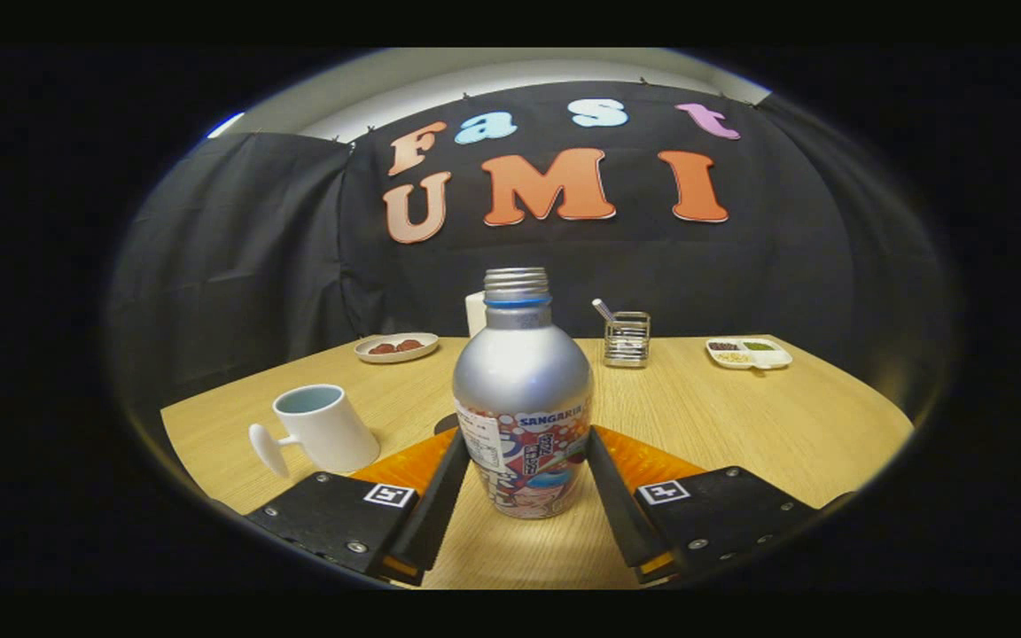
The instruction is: Take the bottle from table, then pour the juice into the cup, finally place the bottle on the coaster
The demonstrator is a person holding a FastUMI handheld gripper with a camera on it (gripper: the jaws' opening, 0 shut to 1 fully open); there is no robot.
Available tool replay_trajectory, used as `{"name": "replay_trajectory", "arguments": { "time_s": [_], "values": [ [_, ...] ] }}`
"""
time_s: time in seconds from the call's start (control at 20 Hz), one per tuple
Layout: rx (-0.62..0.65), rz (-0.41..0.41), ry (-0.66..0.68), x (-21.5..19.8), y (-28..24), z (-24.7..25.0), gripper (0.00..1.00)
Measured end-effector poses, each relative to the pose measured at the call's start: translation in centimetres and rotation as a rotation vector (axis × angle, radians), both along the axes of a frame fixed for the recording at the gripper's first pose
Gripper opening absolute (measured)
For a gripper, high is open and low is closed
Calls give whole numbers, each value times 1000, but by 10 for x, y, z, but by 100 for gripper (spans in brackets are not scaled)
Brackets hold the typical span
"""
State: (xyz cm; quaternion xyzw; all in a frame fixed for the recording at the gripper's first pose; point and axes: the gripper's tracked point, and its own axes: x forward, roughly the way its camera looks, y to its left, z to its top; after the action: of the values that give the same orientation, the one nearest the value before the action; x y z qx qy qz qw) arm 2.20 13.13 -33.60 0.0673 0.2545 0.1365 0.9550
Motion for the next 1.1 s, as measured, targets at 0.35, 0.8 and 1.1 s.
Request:
{"name": "replay_trajectory", "arguments": {
  "time_s": [0.35, 0.8, 1.1],
  "values": [
    [-209, 73, -87, 8, 4, 23, 77],
    [-431, 103, -128, 21, -2, 39, 77],
    [-527, 131, -131, 23, 1, 38, 77]
  ]
}}
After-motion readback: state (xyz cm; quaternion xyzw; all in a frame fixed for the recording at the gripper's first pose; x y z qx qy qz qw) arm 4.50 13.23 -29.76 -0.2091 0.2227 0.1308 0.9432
